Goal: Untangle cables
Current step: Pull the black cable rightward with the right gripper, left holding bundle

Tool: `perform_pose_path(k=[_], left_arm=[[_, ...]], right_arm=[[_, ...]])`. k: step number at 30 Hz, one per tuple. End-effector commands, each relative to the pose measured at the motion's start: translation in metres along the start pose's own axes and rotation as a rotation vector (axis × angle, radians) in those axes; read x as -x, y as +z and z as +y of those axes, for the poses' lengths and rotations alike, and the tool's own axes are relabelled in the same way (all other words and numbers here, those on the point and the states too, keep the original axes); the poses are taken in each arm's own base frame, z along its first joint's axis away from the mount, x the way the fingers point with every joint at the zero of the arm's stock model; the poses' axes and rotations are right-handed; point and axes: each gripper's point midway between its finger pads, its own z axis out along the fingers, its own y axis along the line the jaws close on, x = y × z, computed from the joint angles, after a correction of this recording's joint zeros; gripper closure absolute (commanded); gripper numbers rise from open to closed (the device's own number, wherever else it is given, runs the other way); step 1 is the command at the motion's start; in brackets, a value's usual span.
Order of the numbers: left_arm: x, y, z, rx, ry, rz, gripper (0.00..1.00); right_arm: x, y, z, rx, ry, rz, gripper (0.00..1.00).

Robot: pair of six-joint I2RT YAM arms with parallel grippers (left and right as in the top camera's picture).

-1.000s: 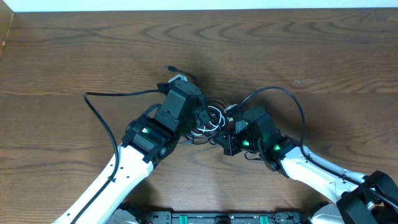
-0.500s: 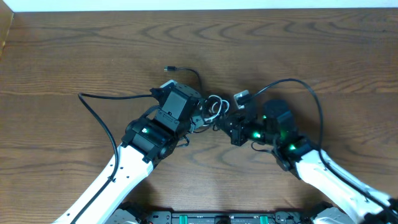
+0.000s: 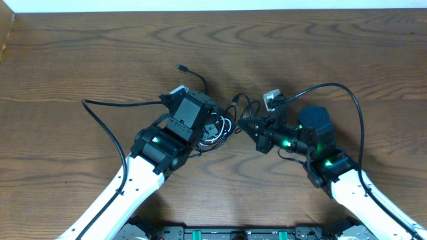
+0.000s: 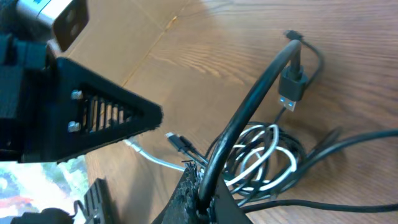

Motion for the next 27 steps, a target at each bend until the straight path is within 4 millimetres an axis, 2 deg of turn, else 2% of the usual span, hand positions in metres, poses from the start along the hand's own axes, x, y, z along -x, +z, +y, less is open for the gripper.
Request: perform_pose_path(k=[1,2,10,18,27], left_arm=[[0.009,-0.006,-0.005,-0.007,0.001,-0.033,0.92],[0.011,-0.006,-0.004,0.002,0.001,-0.044,0.92],[0.020,-0.006,0.005,0.047,-0.019,-0.095,0.92],[0.028,-0.008,0.023,0.125,-0.037,-0.143,0.92],[0.049,-0.010,0.067,0.249,-0.132,-0.155,0.93]], right_arm=[[0.013,-0.007,-0.006,-0.020,-0.049,-0.030,0.99],[0.011,-0.011,-0.018,-0.064,-0.035,-0.024,0.99],[-0.013,-0.032,-0.067,-0.217,0.019,0.075,0.99],[-0.025,-0.056,-0.100,-0.320,0.060,0.118,0.99],[-0.037,-0.084,-0.133,-0.459,0.116,0.146,0.99]])
